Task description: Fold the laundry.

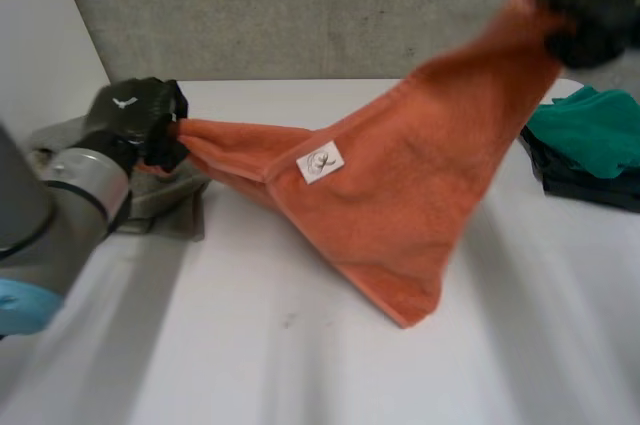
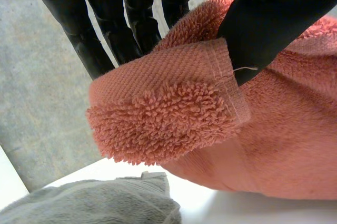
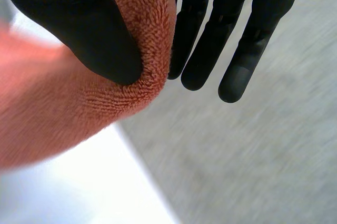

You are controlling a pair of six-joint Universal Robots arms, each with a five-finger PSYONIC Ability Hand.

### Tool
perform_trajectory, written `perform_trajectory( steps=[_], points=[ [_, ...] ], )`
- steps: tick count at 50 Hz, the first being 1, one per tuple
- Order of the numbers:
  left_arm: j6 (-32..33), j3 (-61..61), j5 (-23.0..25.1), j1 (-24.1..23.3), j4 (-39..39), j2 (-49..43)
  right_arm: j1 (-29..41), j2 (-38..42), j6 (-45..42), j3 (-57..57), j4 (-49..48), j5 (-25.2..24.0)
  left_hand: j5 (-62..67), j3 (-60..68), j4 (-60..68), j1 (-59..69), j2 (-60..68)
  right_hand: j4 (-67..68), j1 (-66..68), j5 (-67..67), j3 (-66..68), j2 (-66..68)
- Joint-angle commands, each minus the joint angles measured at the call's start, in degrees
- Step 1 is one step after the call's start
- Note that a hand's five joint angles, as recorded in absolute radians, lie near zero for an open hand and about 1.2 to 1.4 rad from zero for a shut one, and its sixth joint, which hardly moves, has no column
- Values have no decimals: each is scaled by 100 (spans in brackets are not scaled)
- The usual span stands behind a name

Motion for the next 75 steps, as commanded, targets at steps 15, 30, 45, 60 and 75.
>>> perform_trajectory(
  steps=[15,30,45,60,75],
  points=[
    [1602,2320,443,262,-723,-1833,-461,2622,-1673,-525,-1148,445,1467,1213,1143,1400,1148,1121,1540,1360,1174,1311],
    [1391,3704,-120,112,2109,-1518,-311,2367,-1040,-854,-5704,483,1467,1213,1143,1400,1148,1121,1540,1360,1174,1311],
    [1391,1251,47,-29,1625,-1939,-794,2806,-240,939,-4561,-1416,1467,1213,1143,1400,1148,1121,1540,1360,1174,1311],
    [1338,706,56,-64,1098,-1966,-1208,3141,-117,1705,-3377,-1365,1467,1213,1143,1400,1148,-2332,-1912,-2093,-2279,-2142],
    [829,530,47,-152,1080,-1377,-1260,2658,2061,1784,-2058,-512,1467,1213,1143,1400,1148,-4575,-4155,-4336,-4522,-4384]
  ],
)
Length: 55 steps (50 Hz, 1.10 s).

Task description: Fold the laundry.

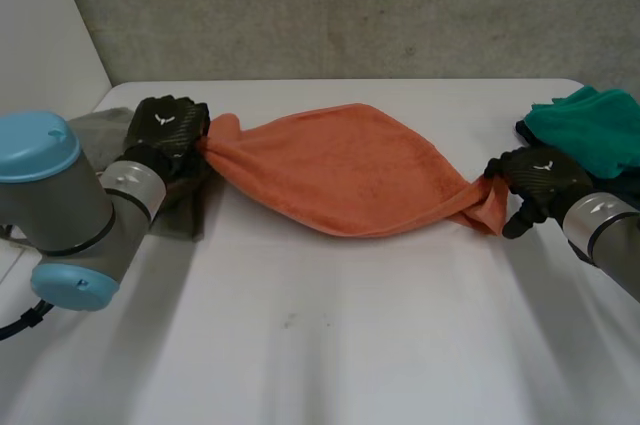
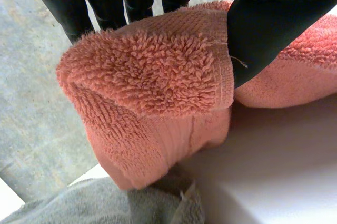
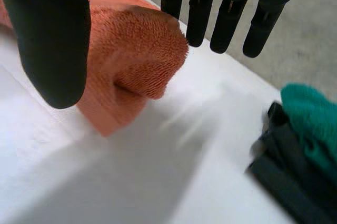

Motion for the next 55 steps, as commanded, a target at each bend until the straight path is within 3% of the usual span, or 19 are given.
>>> perform_trajectory(
  steps=[1,14,23,26,36,55],
  points=[
    [-217,-5,-5,-16,6,158,-58,-306,1140,39,550,231,1467,1161,1114,1400,1127,-274,-374,-138,-348,-331],
    [-262,-40,-5,2,-82,167,-313,-1746,1958,-57,1165,179,1467,1161,1114,1400,1127,163,63,299,89,106],
    [-331,-40,-5,2,-134,210,-287,-2056,1976,-357,1781,249,1467,1161,1114,1400,1127,-340,-441,-204,-414,-397],
    [-411,-40,-5,2,-152,219,-269,-1942,1967,-85,1773,319,1467,1161,1114,1400,1127,-1148,-1248,-1011,-1222,-1204],
    [-543,-31,-5,46,-161,237,46,-949,1582,768,579,1188,1467,1161,1114,1400,1127,-1049,-1149,-913,-1123,-1106],
    [-552,-23,-5,63,-214,237,144,106,-669,681,-969,1303,1467,1161,1114,1400,1127,331,231,467,257,274]
  ],
)
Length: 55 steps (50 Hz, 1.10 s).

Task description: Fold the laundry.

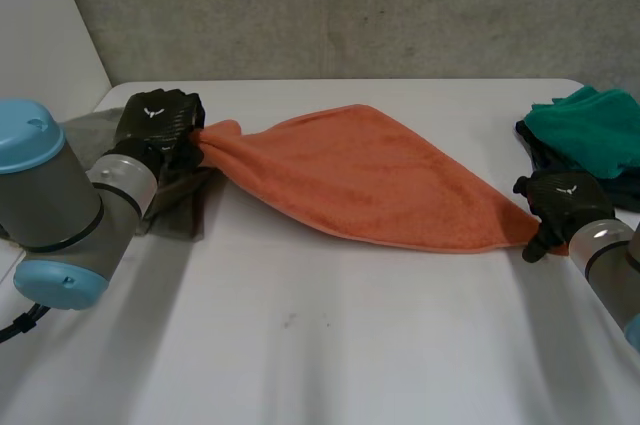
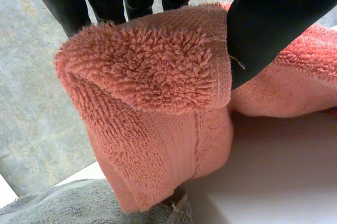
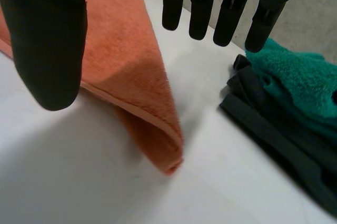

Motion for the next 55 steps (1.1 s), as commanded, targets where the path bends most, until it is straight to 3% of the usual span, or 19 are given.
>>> perform_trajectory(
  steps=[1,11,12,13,14,15,19,24,27,33,34,37,44,48,49,55],
  points=[
    [1,11,0,2,-1,5,-26,363,-677,-164,-351,-35,1467,1161,1114,1400,1127,557,549,491,560,648],
    [-8,20,0,11,-1,-4,-26,1136,-1162,-630,-641,-35,1467,1161,1114,1400,1127,1295,1287,1229,1298,1385],
    [-8,29,0,11,-9,-4,-35,1197,-1162,-691,-633,-35,1467,1161,1114,1400,1127,1880,1872,1814,1883,1970],
    [-8,29,0,11,-27,5,-35,1233,-1153,-796,-641,0,1467,1161,1114,1400,1127,4567,4559,4501,4570,4657],
    [-8,46,0,11,-88,14,-35,1216,-1101,-858,-641,18,1467,1161,1114,1400,1127,5671,5662,5604,5673,5761],
    [-8,55,0,11,-132,23,-35,1190,-1074,-876,-641,27,1467,1161,1114,1400,1127,5682,5673,5615,5684,5772],
    [18,143,0,20,-536,373,-96,874,-863,-920,-641,0,1467,1161,1114,1400,1127,5682,5674,5615,5685,5772],
    [53,476,9,108,-1211,1146,-334,-803,-581,-973,-300,-43,1467,1161,1114,1400,1127,5682,5674,5615,5685,5772],
    [80,696,18,196,-1669,1498,-378,-1437,-617,-1183,263,-114,1467,1161,1114,1400,1127,5682,5674,5615,5685,5772],
    [255,1347,44,582,-3014,2149,-736,-2448,-985,-2797,2860,-578,1467,1161,1114,1400,1127,5682,5674,5615,5685,5772],
    [612,1452,114,748,-3398,2324,-808,-2484,-1047,-2932,3057,-614,1467,1161,1114,1400,1127,5682,5674,5615,5685,5772],
    [975,1497,202,802,-3551,2352,-958,-2590,-1319,-3389,3795,-755,1467,1161,1114,1400,1127,5682,5674,5615,5685,5772],
    [1512,1418,264,723,-3534,1967,-818,-2213,-1618,-3381,3991,-703,1467,1161,1114,1400,1127,5682,5674,5615,5685,5772],
    [1556,1505,264,513,-3332,1150,-308,-1554,-1759,-3390,3964,-545,1467,1161,1114,1400,1127,5682,5674,5615,5685,5772],
    [1565,1532,255,477,-3245,974,-186,-1240,-1803,-3425,3903,-318,1467,1161,1114,1400,1127,5682,5674,5615,5685,5772],
    [1802,2164,255,389,-1875,-310,-79,-376,-1821,-3706,2877,395,1467,1161,1114,1400,1127,5682,5674,5615,5685,5772]
  ],
)
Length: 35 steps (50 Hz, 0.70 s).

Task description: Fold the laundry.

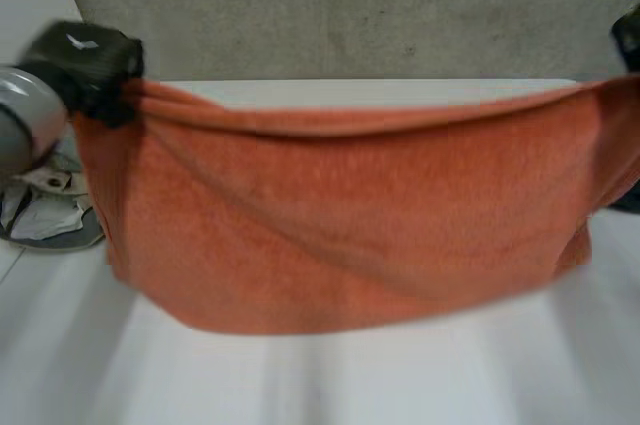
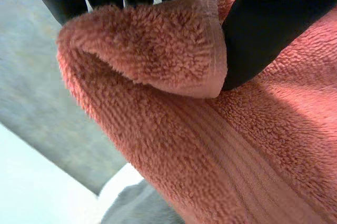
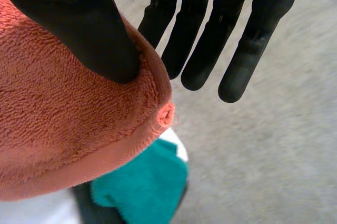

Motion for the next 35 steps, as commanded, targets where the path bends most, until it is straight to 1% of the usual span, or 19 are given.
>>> perform_trajectory(
  steps=[1,2,3,4,5,6,7,8,9,11,13,17,21,22,27,31,32,35],
  points=[
    [227,729,-13,-162,1577,-1516,288,1256,-26,-377,-1530,918,1467,1155,1113,1400,1120,1122,1464,1356,1175,1241],
    [262,852,-13,-171,1796,-1612,314,1336,0,-448,-1805,962,1467,1155,1113,1400,1120,1122,1464,1356,1175,1241],
    [297,1140,-13,-188,2268,-1761,340,1398,18,-536,-2095,1006,1467,1155,1113,1400,1120,1122,1464,1356,1175,1241],
    [289,1282,-4,-197,2491,-1815,375,1460,27,-615,-2402,1050,1467,1155,1113,1400,1120,1122,1464,1356,1175,1241],
    [263,1414,-4,-206,2702,-1850,472,1530,27,-790,-3049,1155,1467,1155,1113,1400,1120,1122,1464,1356,1175,1241],
    [262,1555,-4,-223,2913,-1877,516,1548,27,-852,-3386,1208,1467,1155,1113,1400,1120,1122,1464,1356,1175,1241],
    [262,1835,-13,-250,3341,-1903,551,1557,27,-931,-3711,1270,1467,1155,1113,1400,1120,1122,1464,1356,1175,1241],
    [254,1951,-31,-250,3519,-1895,586,1557,27,-1002,-4045,1340,1467,1155,1113,1400,1120,1122,1464,1356,1175,1241],
    [236,2056,-39,-250,3713,-1895,665,1548,27,-1098,-4675,1454,1467,1155,1113,1400,1120,1122,1464,1356,1175,1241],
    [175,2250,-66,-276,4186,-1860,710,1522,27,-1134,-5206,1507,1467,1155,1113,1400,1120,1122,1464,1356,1175,1241],
    [113,2277,-92,-294,4390,-1824,806,1487,27,-1134,-5716,1543,1467,1155,1113,1400,1120,1122,1464,1356,1175,1241],
    [-106,2146,-92,-338,4470,-1649,973,1425,27,-1029,-5745,1525,1467,1155,1113,1400,1120,1122,1464,1356,1175,1241],
    [-379,1523,-84,-294,4488,-1482,982,1399,79,-539,-5719,1499,1467,1155,1113,1400,1120,1122,1464,1356,1175,1241],
    [-475,1208,-57,-294,4531,-1421,974,1399,106,-423,-5719,1490,1467,1155,1113,1400,1120,1122,1464,1356,1175,1241],
    [-643,371,-13,-267,4549,-1402,930,1434,343,227,-5701,1367,1467,1155,1113,1400,1120,1122,1464,1356,1175,1241],
    [-652,-113,-22,-267,4541,-1613,912,1539,387,798,-5614,1043,1467,1155,1113,1400,1120,1122,1464,1356,1175,1241],
    [-652,-209,-22,-276,4541,-1718,912,1670,396,991,-5517,911,1467,1155,1113,1400,1120,1122,1464,1356,1175,1241],
    [-626,-535,-48,-294,4497,-2157,912,2004,370,1177,-5306,813,1467,1155,1113,1400,1120,1122,1464,1356,1175,1241]
  ],
)
